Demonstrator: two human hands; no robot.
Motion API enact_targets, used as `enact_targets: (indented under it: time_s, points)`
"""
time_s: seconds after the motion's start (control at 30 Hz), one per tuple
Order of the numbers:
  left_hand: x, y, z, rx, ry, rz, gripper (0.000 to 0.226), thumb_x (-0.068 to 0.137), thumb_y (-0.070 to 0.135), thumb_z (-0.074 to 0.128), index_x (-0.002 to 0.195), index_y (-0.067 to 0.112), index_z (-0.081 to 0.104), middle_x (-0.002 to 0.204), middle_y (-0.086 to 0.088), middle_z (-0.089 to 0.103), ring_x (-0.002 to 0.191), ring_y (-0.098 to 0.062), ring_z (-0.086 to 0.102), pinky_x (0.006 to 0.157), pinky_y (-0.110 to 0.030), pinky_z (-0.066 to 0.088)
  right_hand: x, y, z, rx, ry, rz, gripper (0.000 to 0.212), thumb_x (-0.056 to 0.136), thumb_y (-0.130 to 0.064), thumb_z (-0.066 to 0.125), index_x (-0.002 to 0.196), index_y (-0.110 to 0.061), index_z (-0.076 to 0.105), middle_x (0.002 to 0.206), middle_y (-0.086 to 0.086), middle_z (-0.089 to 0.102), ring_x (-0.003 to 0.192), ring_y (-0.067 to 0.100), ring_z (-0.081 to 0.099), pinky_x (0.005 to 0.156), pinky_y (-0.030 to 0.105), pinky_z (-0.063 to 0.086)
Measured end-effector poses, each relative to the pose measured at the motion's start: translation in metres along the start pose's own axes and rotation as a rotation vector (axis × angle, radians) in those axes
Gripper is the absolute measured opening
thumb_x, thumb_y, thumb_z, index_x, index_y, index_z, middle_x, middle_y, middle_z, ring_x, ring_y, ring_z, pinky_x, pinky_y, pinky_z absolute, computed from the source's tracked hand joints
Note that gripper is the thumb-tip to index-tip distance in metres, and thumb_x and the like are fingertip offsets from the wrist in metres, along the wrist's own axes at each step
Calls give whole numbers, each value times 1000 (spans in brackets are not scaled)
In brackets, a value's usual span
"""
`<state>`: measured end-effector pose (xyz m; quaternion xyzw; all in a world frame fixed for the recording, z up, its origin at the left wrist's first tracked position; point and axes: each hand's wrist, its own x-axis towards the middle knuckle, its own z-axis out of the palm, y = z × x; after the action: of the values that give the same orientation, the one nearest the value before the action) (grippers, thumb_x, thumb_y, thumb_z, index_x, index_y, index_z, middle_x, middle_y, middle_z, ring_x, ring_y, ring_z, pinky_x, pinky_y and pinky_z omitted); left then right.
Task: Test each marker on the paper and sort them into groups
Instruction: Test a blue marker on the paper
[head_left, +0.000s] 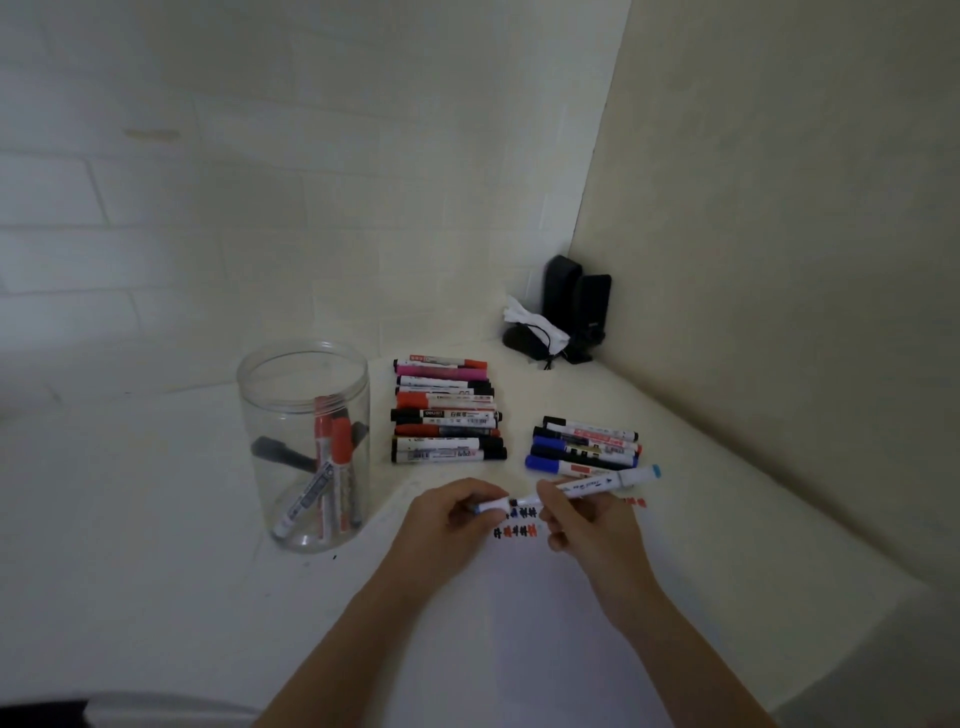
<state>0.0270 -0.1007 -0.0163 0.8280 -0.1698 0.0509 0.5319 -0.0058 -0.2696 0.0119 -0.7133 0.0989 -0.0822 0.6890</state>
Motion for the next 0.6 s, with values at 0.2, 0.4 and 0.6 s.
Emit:
enact_targets:
  time_s: [0.2, 0.4, 0.6]
  points:
    - [1, -3, -1, -6, -3, 79, 16, 89, 15, 64, 101, 21, 73, 90, 14, 70, 80, 6, 61, 69, -6, 43, -1, 6, 12, -52, -60, -46, 8, 86, -19, 71, 90, -13, 75, 71, 10, 72, 62, 16, 64, 62, 27, 55]
    - [3, -10, 0, -64, 22, 72, 12, 85, 20, 70, 96, 17, 75, 87, 6, 73, 77, -4, 65, 70, -13, 47, 5, 12, 14, -164, -86, -16, 15, 86, -28, 71, 89, -13, 74, 61, 1, 66, 57, 7, 58, 60, 19, 49]
    - [-1, -9, 0, -160, 46, 136, 10, 85, 10, 70, 92, 14, 75, 83, 6, 73, 75, -5, 64, 70, -13, 47, 1, 8, 26, -36, -67, 35, 17, 85, -26, 72, 88, -9, 72, 64, 1, 69, 57, 7, 59, 59, 21, 50]
